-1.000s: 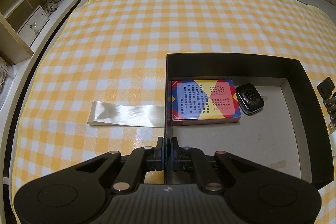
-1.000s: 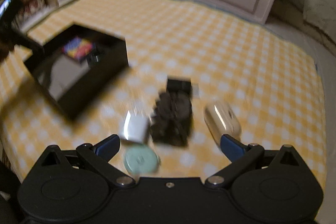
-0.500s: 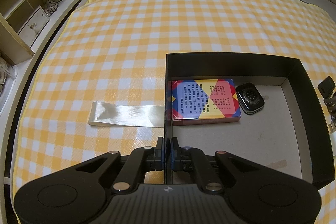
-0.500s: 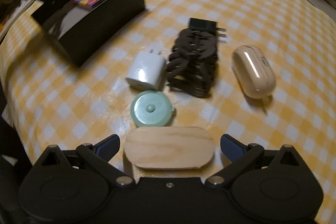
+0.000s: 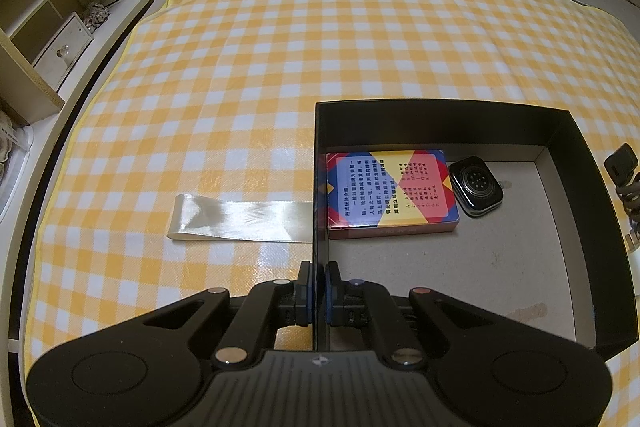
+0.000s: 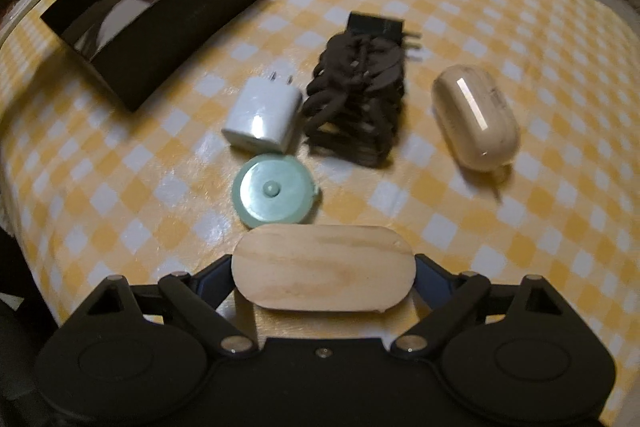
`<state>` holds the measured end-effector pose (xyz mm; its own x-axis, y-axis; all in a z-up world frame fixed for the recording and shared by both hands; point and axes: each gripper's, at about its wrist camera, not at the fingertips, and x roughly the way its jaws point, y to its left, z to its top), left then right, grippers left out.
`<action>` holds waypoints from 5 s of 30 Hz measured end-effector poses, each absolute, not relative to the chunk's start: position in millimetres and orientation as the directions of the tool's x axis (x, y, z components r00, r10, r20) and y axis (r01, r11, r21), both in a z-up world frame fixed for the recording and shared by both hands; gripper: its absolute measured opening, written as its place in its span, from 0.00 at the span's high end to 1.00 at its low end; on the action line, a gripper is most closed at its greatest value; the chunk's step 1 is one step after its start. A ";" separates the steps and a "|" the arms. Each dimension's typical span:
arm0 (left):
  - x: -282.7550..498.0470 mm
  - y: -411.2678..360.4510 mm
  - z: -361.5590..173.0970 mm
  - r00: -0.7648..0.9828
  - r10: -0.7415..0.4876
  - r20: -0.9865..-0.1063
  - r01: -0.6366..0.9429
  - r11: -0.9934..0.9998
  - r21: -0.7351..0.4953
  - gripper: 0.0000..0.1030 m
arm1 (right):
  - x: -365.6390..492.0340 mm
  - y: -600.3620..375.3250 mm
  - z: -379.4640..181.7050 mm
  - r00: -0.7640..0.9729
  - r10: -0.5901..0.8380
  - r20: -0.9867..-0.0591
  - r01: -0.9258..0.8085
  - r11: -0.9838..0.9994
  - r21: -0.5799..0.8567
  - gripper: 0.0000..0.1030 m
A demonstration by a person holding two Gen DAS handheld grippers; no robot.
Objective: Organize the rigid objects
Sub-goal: 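Carry the wooden block with the right gripper and release it inside the black box, then move the right gripper to the black coiled cable and grasp it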
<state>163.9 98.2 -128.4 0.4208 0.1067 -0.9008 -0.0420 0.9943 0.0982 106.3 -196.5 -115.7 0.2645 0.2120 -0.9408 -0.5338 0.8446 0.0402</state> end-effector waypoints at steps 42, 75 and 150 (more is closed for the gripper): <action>159.7 115.3 -117.3 0.426 0.049 -0.904 -0.052 0.998 0.029 0.96 | 145.1 -5.6 -33.6 0.390 0.491 -0.779 -0.473 0.833 0.288 0.09; 149.9 170.9 -118.2 0.427 0.001 -0.904 -0.078 0.996 -0.035 0.96 | 159.2 35.2 -88.9 0.233 0.412 -0.881 -0.386 0.871 0.305 0.55; 149.6 154.3 -117.8 0.422 0.031 -0.906 -0.068 0.998 0.003 0.98 | 129.2 -145.8 13.6 0.609 0.382 -0.696 -0.198 0.922 0.333 0.00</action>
<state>149.6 154.3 -117.8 0.4221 0.0313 -0.9060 -0.0684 0.9977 0.0026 129.2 -145.8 13.6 0.6085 0.3816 -0.6958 -0.1976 0.9221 0.3328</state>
